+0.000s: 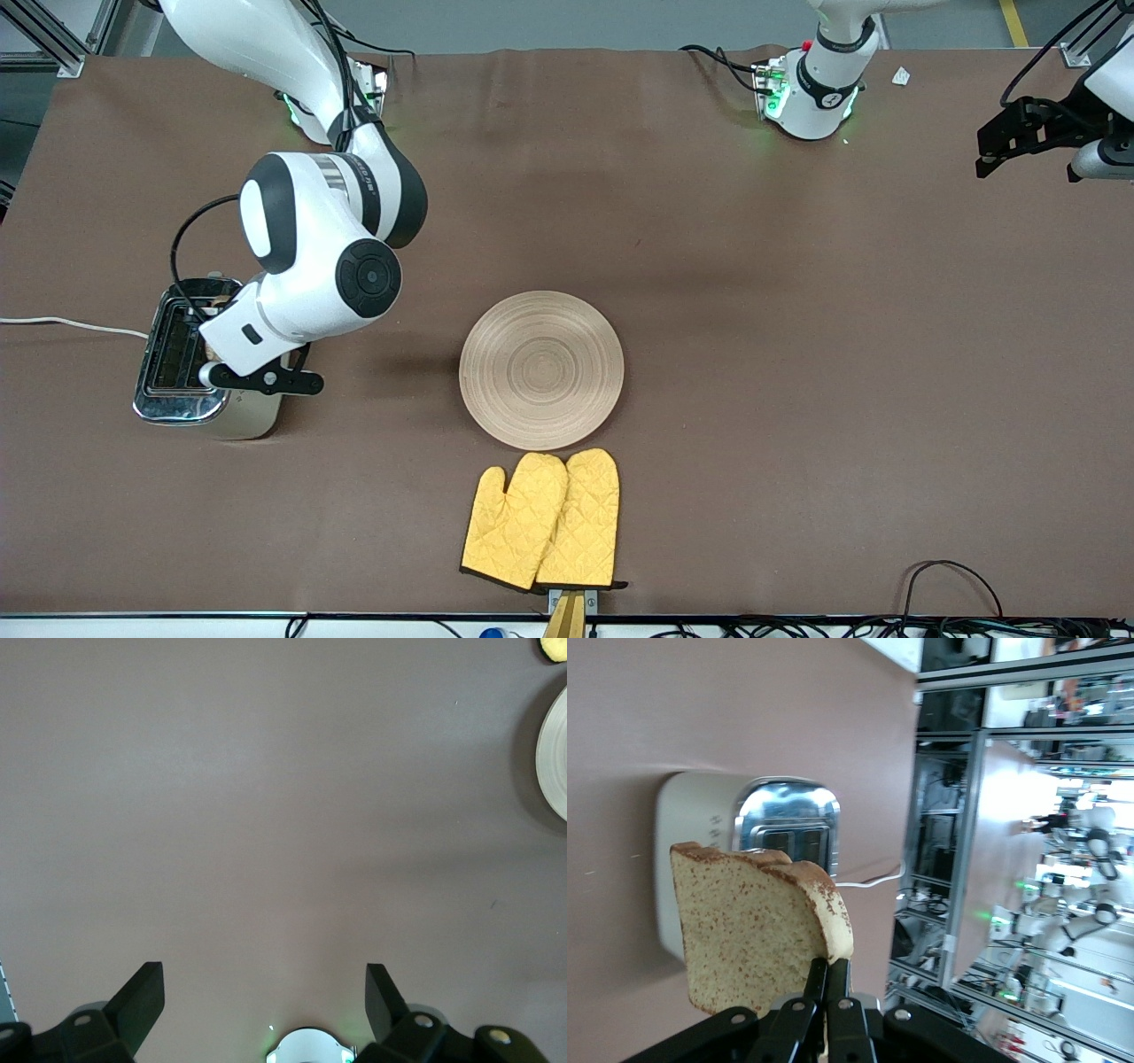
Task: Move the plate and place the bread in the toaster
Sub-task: 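Lift the bread and carry it over the toaster with the right gripper, then lower the bread into the toaster slot with the right gripper, then open the right gripper and raise it away from the toaster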
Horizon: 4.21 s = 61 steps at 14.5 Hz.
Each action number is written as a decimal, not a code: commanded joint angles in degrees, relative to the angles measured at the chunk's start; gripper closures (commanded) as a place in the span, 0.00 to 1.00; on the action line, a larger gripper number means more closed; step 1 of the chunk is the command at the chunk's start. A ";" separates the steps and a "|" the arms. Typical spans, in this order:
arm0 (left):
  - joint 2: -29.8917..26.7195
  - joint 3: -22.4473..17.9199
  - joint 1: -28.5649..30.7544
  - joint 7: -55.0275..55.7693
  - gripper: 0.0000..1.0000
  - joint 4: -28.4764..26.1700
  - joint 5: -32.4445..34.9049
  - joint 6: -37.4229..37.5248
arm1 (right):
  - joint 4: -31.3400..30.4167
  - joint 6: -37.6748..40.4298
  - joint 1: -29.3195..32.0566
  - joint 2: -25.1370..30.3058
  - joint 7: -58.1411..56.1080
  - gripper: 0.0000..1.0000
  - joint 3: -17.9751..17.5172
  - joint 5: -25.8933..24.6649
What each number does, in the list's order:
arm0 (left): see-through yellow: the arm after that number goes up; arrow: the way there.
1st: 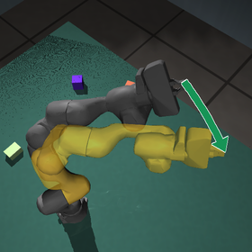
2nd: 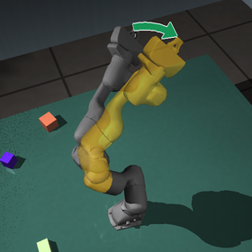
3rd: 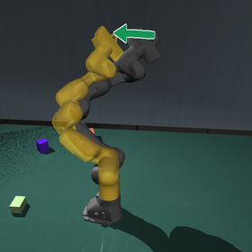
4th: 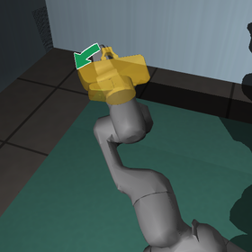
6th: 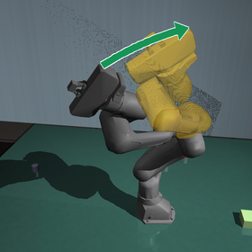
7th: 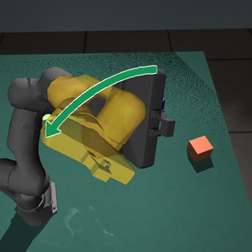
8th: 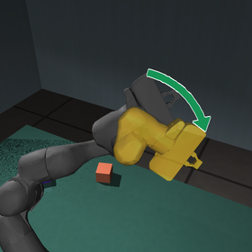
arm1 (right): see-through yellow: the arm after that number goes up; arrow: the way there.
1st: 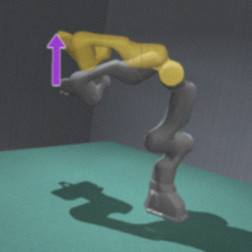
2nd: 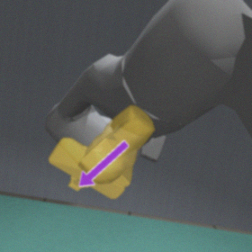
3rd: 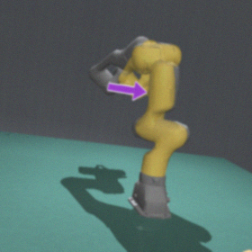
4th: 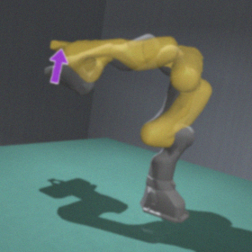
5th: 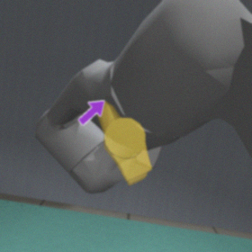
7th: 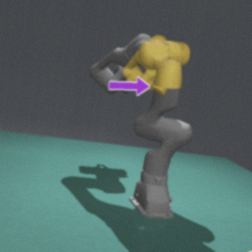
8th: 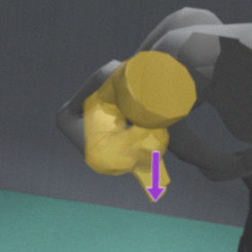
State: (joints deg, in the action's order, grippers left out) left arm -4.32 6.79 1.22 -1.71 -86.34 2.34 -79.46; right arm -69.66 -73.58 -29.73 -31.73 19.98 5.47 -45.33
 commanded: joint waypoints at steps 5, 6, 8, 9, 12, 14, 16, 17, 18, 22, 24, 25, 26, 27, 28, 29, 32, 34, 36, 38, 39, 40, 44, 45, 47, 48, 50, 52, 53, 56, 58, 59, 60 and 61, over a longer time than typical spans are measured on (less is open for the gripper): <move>0.27 -0.28 -0.61 0.56 0.00 1.09 -0.85 0.27 | -3.98 1.86 3.71 0.97 3.73 1.00 0.94 -5.04; 0.27 -0.20 -0.61 0.56 0.00 1.09 -0.85 0.27 | -5.21 1.60 4.59 1.05 5.23 1.00 0.86 -4.94; 0.27 -0.11 -0.61 0.56 0.00 1.09 -0.85 0.27 | -7.93 -0.41 4.77 1.49 5.77 1.00 0.86 -5.03; 0.27 -0.11 -0.61 0.56 0.00 1.09 -0.85 0.27 | -8.90 -0.77 4.95 1.49 5.95 1.00 0.94 -5.12; 0.27 0.07 -0.61 0.56 0.00 1.09 -0.85 0.27 | -13.73 -4.37 6.44 2.72 7.52 1.00 0.86 -5.03; 0.19 0.24 -0.78 0.83 0.00 1.09 -0.85 0.27 | -15.58 -4.99 6.44 3.07 9.46 1.00 0.95 -5.21; 0.19 0.24 -0.78 1.18 0.00 1.09 -0.85 0.27 | -15.94 -5.00 6.44 3.34 9.47 1.00 0.95 -5.21; 0.27 0.24 -0.78 1.27 0.00 1.09 -0.85 0.27 | -16.12 -4.99 6.44 3.77 9.38 1.00 0.95 -5.21; 0.19 0.24 -0.78 1.27 0.00 1.09 -0.85 0.27 | -16.99 -4.99 6.44 4.13 9.38 1.00 0.95 -5.38; 0.19 0.24 -0.70 1.27 0.00 1.09 -0.85 0.27 | -21.90 -7.53 6.79 7.72 9.29 1.00 1.03 -5.65; 0.19 0.24 -0.78 1.27 0.00 1.09 -0.85 0.27 | -23.06 -8.42 7.76 8.61 9.20 1.00 1.03 -5.91; 0.19 0.24 -0.87 1.27 0.00 1.09 -0.85 0.27 | -23.06 -8.51 7.76 8.61 9.20 1.00 1.03 -6.35; 0.27 0.24 -1.05 1.27 0.00 1.09 -0.85 0.18 | -23.06 -8.60 7.76 8.53 9.38 1.00 1.03 -6.44; 0.27 0.24 -1.05 1.27 0.00 1.09 -0.85 0.18 | -23.06 -8.95 7.76 8.35 9.47 1.00 1.03 -6.44; 0.27 0.24 -1.05 1.44 0.00 1.09 -0.85 0.18 | -22.97 -9.65 7.67 8.26 9.55 1.00 1.03 -6.52; 0.27 0.24 -0.96 1.62 0.00 1.09 -1.19 0.18 | -22.80 -10.26 7.41 8.17 10.43 1.00 1.03 -6.70; 0.27 0.24 -0.87 1.79 0.00 1.09 -1.37 0.18 | -22.27 -10.97 7.41 7.65 11.57 1.00 0.95 -8.28; 0.27 0.24 -0.87 1.79 0.00 1.09 -1.37 0.18 | -22.27 -12.90 7.93 7.56 11.58 1.00 1.03 -8.28; 0.62 0.24 -1.05 1.79 0.00 1.09 -1.37 0.01 | -22.36 -13.69 8.20 6.86 11.84 1.00 1.03 -8.11; 0.63 0.24 -0.87 1.79 0.00 1.09 -1.46 0.01 | -22.36 -14.04 8.11 5.81 14.64 1.00 0.95 -8.02; 0.63 0.24 -0.87 1.79 0.00 1.09 -1.46 0.01 | -22.27 -14.05 8.02 5.28 14.83 1.00 0.95 -7.76; 0.63 0.24 -0.87 1.71 0.00 1.09 -1.46 0.01 | -21.66 -13.96 7.94 4.49 15.44 1.00 0.86 -7.41; 0.63 0.24 -0.87 1.71 0.00 1.09 -1.37 0.01 | -21.66 -15.09 8.11 3.43 16.59 1.00 0.68 -4.26; 0.63 0.24 -0.78 1.62 0.00 1.09 -1.46 0.09 | -22.61 -16.67 8.20 3.25 16.59 0.99 0.68 -2.67; 0.71 0.16 -0.70 1.62 0.00 1.09 -1.37 0.01 | -23.06 -17.65 8.29 2.20 16.76 0.97 0.68 1.54; 0.97 0.16 -0.70 1.71 0.00 1.09 -1.29 0.01 | -22.89 -17.74 8.46 2.20 16.59 0.83 0.68 2.17; 0.98 0.16 -0.70 1.88 0.00 1.09 -1.11 0.01 | -22.19 -17.39 8.29 2.20 15.45 0.32 0.68 2.00; 0.98 0.16 -0.61 1.88 0.00 1.09 -0.76 -0.08 | -21.22 -17.04 7.94 3.24 12.22 0.07 0.60 2.08; 0.98 0.07 -0.61 1.79 0.00 1.09 -0.67 -0.08 | -20.43 -16.86 7.76 4.82 9.23 0.00 0.51 2.26; 1.07 0.07 -0.52 1.71 0.00 1.09 -0.49 -0.43 | -18.76 -16.77 7.94 10.09 6.13 0.00 0.51 8.91; 0.89 -0.02 -0.43 1.27 0.00 1.09 -0.14 -2.62 | -17.53 -16.60 8.20 12.55 5.95 0.00 0.59 12.10; 0.89 -0.02 -0.43 1.27 0.00 1.09 -0.14 -2.72 | -17.44 -16.42 8.55 14.31 5.95 0.00 0.94 15.41; 0.89 -0.02 -0.34 1.09 0.00 1.09 -0.06 -2.81 | -17.44 -16.33 9.77 15.98 5.95 0.00 1.12 19.36; 0.98 -0.11 -0.26 0.83 0.00 1.18 -0.06 -2.81 | -17.44 -16.25 11.35 17.82 6.04 0.00 0.95 22.27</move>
State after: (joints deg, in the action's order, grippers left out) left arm -3.64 6.76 0.77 -0.74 -86.09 1.84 -82.00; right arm -85.86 -89.65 -21.54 -17.86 26.52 6.99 -28.58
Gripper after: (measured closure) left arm 0.000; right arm 0.000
